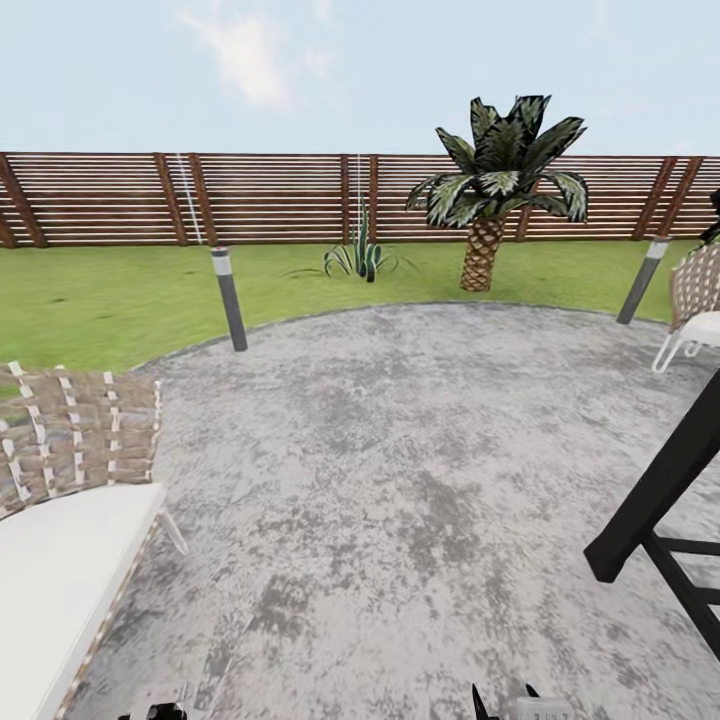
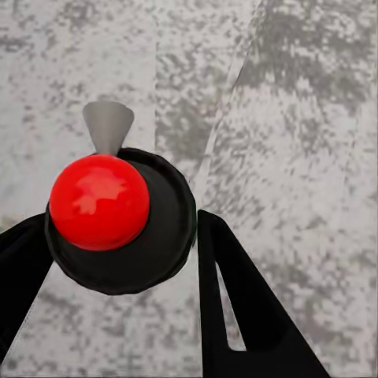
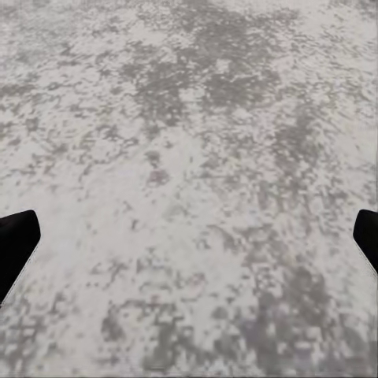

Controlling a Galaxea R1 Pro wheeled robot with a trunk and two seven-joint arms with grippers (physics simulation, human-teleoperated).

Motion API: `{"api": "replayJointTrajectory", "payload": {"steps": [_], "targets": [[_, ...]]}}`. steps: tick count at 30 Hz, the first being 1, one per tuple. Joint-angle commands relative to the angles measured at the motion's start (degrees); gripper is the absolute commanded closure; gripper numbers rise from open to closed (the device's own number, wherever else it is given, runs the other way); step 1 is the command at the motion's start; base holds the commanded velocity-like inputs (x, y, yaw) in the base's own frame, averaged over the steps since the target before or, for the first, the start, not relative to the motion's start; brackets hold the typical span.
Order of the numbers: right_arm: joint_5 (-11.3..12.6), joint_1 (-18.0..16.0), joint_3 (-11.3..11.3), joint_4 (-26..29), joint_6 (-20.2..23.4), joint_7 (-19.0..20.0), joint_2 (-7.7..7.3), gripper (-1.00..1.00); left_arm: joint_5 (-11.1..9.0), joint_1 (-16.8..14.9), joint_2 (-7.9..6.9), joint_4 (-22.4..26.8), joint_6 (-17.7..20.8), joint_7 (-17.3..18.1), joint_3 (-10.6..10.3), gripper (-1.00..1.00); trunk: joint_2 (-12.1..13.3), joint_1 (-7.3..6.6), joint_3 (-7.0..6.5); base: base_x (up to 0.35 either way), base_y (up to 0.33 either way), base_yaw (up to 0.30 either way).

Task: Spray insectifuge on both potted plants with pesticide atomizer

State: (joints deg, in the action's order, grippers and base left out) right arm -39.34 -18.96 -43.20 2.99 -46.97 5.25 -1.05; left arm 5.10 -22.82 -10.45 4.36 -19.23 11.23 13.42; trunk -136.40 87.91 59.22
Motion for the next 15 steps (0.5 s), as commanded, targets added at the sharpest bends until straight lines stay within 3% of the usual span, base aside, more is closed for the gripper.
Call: {"api": "replayJointTrajectory", "payload": {"steps": [1,15], "targets": [[0.05,-0.03,-0.48,-0.03,-0.14,0.55,-0.01,-1.00,0.52,-0.04,-0.01,-0.05,-0.19,0.20,0.50,1.00,-0.02,0.02,0.05,0.339,0.000,0.000],[0.05,-0.03,-0.48,-0.03,-0.14,0.55,-0.01,-1.00,0.52,-0.04,0.00,-0.05,-0.19,0.20,0.50,1.00,-0.02,0.02,0.05,0.339,0.000,0.000]]}}
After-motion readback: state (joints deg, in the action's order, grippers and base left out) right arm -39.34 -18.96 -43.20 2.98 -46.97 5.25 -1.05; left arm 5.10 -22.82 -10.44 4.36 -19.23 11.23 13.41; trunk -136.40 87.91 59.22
